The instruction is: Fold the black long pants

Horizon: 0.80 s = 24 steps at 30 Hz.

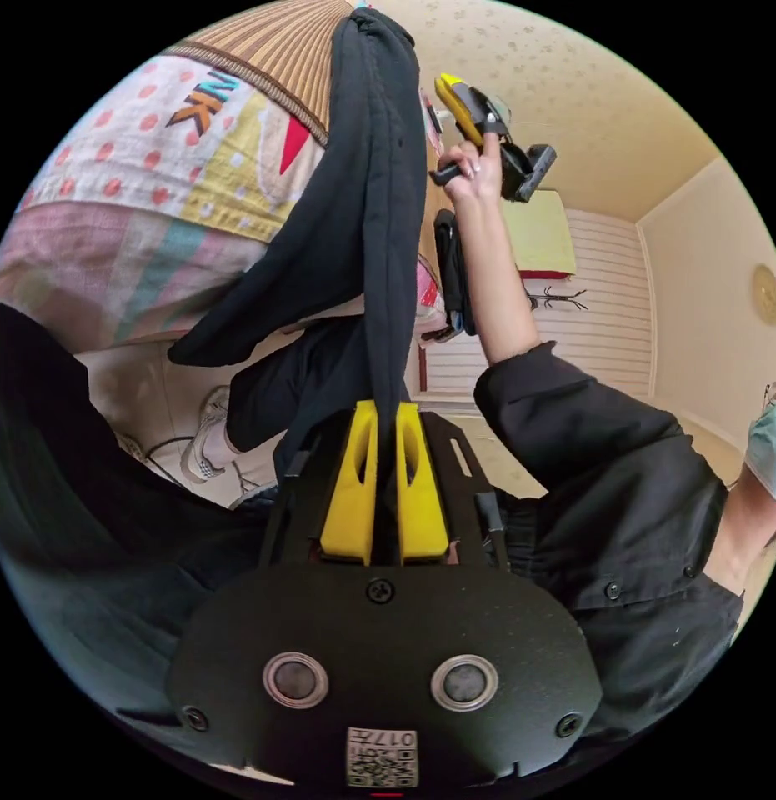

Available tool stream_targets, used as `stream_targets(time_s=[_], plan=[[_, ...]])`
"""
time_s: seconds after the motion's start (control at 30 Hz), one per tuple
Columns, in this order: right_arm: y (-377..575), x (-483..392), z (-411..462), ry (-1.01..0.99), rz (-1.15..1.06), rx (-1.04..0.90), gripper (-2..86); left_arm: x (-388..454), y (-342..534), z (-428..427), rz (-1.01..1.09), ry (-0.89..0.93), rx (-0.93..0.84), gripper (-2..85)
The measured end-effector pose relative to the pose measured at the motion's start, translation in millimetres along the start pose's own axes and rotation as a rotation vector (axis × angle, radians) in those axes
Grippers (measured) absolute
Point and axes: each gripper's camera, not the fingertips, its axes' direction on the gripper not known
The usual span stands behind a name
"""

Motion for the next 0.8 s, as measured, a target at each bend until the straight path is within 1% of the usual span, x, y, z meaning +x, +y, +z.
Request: stream_targets(time_s=[0.03, 0.07, 0.1, 0.13, 0.17, 0.2, 0.23, 0.27, 0.3, 0.33, 0.37, 0.4, 0.43, 0.5, 0.57, 0.63, 0.7, 0.77, 0.8], plan=[[34, -7, -18, 0.0, -0.001, 0.003, 4.3, 8, 4, 1, 0.067, 0.028, 0.009, 3.9], [67, -14, -35, -0.012, -0.006, 0.015, 4.5, 22, 11, 1, 0.181, 0.078, 0.036, 3.8], [83, -18, -43, -0.016, -0.017, 0.019, 4.6, 30, 16, 0, 0.252, 0.112, 0.057, 3.8], [114, -25, -56, 0.003, -0.038, 0.025, 4.9, 49, 28, -5, 0.4, 0.178, 0.101, 3.7], [142, -28, -66, 0.042, -0.017, 0.021, 5.3, 65, 40, -7, 0.507, 0.201, 0.124, 3.6], [155, -28, -71, 0.053, 0.001, 0.016, 5.5, 71, 44, -6, 0.539, 0.19, 0.114, 3.6], [179, -25, -81, 0.037, 0.041, 0.021, 6.0, 78, 46, 2, 0.563, 0.128, 0.04, 3.7], [198, -20, -90, -0.007, 0.083, 0.026, 6.4, 78, 43, 19, 0.511, 0.004, -0.103, 4.1], [207, -16, -93, -0.026, 0.106, 0.025, 6.5, 73, 40, 29, 0.451, -0.086, -0.178, 4.5], [223, -9, -100, -0.05, 0.153, 0.025, 6.8, 59, 35, 44, 0.31, -0.297, -0.268, 6.0], [237, -1, -105, -0.062, 0.197, 0.029, 7.1, 48, 35, 51, 0.231, -0.471, -0.289, 8.3], [242, 2, -107, -0.068, 0.215, 0.03, 7.2, 45, 35, 53, 0.215, -0.527, -0.28, 8.6], [252, 7, -110, -0.085, 0.245, 0.029, 7.4, 41, 35, 51, 0.199, -0.558, -0.24, 9.4], [260, 13, -113, -0.103, 0.277, 0.017, 7.8, 39, 30, 42, 0.193, -0.481, -0.135, 9.8], [265, 14, -118, -0.096, 0.278, 0.019, 7.9, 37, 17, 29, 0.178, -0.349, 0.029, 10.0], [264, 12, -121, -0.08, 0.272, 0.013, 8.0, 41, 3, 24, 0.194, -0.32, 0.133, 10.1], [262, 11, -122, -0.07, 0.282, 0.007, 8.0, 48, -13, 24, 0.181, -0.362, 0.205, 10.4], [259, 11, -125, -0.108, 0.288, 0.018, 8.0, 68, -27, 24, 0.194, -0.412, 0.315, 10.7], [259, 10, -127, -0.118, 0.288, 0.023, 8.0, 72, -29, 24, 0.203, -0.431, 0.339, 10.8]])
